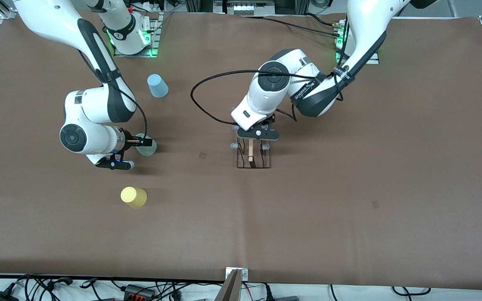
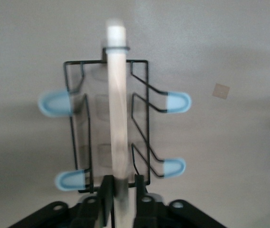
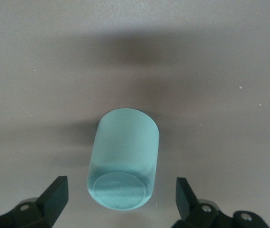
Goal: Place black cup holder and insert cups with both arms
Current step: 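Carry the rack with the left gripper while the right gripper grips the teal cup, then release the rack with the left gripper while the right gripper lifts the cup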
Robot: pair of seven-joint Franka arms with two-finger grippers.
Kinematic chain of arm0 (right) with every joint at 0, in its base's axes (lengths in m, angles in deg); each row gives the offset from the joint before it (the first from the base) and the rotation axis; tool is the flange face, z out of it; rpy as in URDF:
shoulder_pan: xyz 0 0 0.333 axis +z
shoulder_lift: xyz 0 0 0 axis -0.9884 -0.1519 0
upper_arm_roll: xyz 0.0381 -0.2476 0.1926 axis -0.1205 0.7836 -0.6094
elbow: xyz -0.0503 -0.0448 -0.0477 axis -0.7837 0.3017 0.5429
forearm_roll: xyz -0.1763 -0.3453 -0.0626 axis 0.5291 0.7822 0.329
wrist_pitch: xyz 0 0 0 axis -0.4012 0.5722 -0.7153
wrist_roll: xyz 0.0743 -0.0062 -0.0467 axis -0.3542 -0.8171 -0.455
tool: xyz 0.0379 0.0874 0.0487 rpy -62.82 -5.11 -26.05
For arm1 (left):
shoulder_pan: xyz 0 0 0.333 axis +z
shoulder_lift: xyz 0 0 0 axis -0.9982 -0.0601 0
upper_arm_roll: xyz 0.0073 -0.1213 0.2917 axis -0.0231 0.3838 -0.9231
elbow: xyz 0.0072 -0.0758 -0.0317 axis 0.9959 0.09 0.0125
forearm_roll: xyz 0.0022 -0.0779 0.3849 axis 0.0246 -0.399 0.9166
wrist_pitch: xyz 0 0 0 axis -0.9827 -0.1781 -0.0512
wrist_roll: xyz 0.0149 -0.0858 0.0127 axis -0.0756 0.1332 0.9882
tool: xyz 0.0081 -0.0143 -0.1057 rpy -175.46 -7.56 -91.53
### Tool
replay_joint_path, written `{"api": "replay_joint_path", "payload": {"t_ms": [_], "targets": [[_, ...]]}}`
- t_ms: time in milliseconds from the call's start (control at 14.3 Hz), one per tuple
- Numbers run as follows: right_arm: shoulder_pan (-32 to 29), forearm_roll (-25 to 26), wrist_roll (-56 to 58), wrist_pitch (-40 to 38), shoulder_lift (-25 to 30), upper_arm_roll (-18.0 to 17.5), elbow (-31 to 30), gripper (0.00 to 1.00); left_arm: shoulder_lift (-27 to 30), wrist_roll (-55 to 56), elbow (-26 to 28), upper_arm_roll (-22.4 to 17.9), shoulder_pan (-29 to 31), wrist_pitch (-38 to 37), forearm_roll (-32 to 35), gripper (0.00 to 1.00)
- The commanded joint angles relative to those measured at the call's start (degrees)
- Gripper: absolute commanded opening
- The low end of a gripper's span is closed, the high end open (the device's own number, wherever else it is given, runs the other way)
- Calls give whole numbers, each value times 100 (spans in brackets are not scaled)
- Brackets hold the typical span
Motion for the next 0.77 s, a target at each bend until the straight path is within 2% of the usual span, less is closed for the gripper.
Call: {"api": "replay_joint_path", "payload": {"t_ms": [0,140,280,421,561,701], "targets": [[107,32,-72,84,-15,5,-57,100,10,185,-426,12,-19,-261,72,67],[99,32,-72,93,-94,5,-57,100,90,158,-837,47,33,-997,72,89],[99,32,-72,84,-182,13,-57,100,108,149,-1365,30,69,-1928,151,100],[90,32,-63,84,-226,22,-57,100,169,-51,-1543,-14,322,-2265,169,100],[81,32,-63,76,-279,31,-48,100,230,-1102,-1517,135,1068,-2389,125,100],[72,23,-159,41,-297,31,13,46,327,-1607,-1499,144,1473,-2529,81,100]]}}
